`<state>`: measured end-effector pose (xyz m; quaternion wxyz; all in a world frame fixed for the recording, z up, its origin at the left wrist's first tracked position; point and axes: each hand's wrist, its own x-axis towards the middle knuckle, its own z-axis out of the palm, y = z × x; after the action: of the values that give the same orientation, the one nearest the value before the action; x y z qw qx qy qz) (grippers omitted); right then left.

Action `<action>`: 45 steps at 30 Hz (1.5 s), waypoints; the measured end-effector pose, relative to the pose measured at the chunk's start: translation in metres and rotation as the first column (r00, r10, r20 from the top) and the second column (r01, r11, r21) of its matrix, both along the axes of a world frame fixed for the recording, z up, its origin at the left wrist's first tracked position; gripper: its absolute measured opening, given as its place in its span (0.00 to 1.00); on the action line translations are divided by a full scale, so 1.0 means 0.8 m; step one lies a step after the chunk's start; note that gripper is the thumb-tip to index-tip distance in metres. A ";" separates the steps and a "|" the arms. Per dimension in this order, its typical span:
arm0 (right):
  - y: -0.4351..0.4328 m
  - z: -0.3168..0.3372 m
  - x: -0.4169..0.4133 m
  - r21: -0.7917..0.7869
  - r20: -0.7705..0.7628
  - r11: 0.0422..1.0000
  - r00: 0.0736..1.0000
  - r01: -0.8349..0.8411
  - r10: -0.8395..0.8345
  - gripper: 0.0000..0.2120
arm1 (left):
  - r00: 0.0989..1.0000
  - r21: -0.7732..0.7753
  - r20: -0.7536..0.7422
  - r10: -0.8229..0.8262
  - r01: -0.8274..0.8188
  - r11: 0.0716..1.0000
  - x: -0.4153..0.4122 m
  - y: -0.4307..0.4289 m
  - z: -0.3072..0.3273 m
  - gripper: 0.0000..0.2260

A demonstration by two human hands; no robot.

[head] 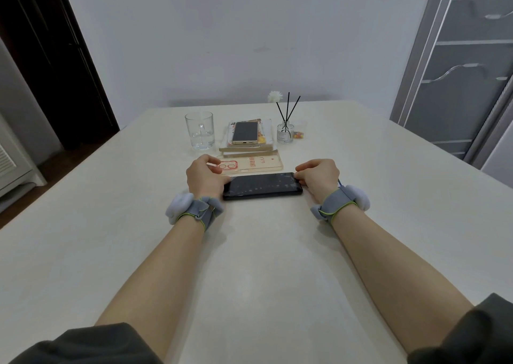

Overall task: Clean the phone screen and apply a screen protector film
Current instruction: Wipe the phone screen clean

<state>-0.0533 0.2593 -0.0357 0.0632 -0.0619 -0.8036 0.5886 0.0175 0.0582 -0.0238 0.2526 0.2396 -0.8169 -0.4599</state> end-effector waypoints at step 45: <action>0.000 0.002 0.001 -0.008 -0.001 1.000 1.000 -0.012 0.012 0.04 | 1.000 0.043 0.015 0.027 -0.027 0.999 -0.005 0.001 -0.001 0.19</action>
<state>-0.0525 0.2592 -0.0342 0.0598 -0.0571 -0.8017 0.5920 0.0136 0.0593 -0.0248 0.2479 0.2593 -0.8051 -0.4723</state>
